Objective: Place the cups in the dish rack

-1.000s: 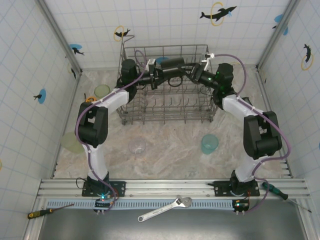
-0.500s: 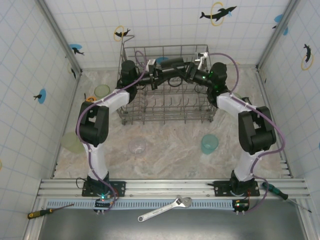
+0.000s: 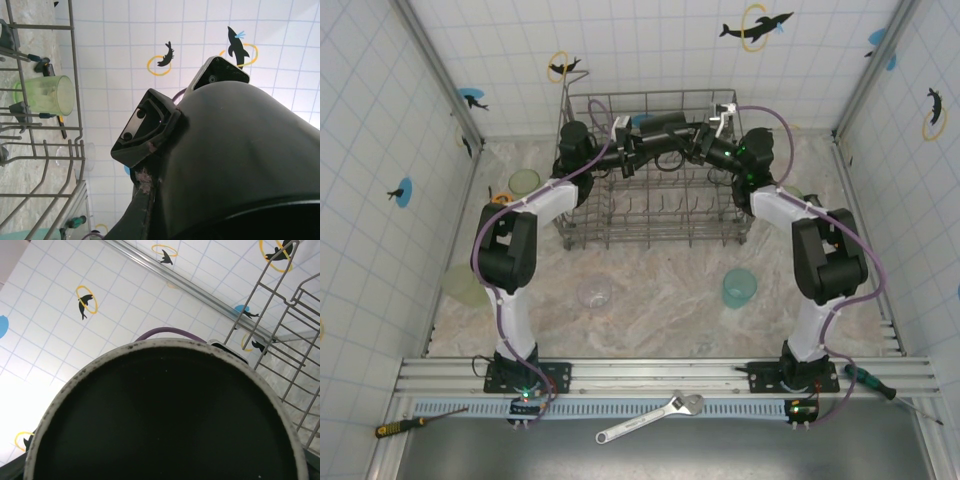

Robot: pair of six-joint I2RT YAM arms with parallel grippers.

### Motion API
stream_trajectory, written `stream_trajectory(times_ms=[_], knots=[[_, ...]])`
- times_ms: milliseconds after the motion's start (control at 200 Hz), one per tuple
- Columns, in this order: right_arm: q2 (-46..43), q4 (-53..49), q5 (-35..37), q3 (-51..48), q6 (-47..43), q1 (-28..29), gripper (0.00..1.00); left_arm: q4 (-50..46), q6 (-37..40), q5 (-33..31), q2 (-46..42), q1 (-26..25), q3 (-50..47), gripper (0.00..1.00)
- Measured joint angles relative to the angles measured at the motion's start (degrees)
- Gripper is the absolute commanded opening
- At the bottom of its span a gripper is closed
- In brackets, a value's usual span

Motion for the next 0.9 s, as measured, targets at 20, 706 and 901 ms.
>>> stream_trajectory(times_ms=[20, 706, 901], knots=[[0.0, 0.1, 0.1, 0.0, 0.0, 0.0, 0.37, 0.1, 0.1, 0.1, -0.1, 0.0, -0.2, 0.26], [-4.4, -13.0, 6.9, -3.6, -10.8, -1.0, 0.00, -25.8, 23.6, -3.5, -8.8, 5.5, -0.7, 0.61], [-5.4, -23.5, 11.5, -1.9, -16.9, 0.1, 0.00, -39.5, 34.2, -8.5, -10.9, 8.9, 5.0, 0.97]])
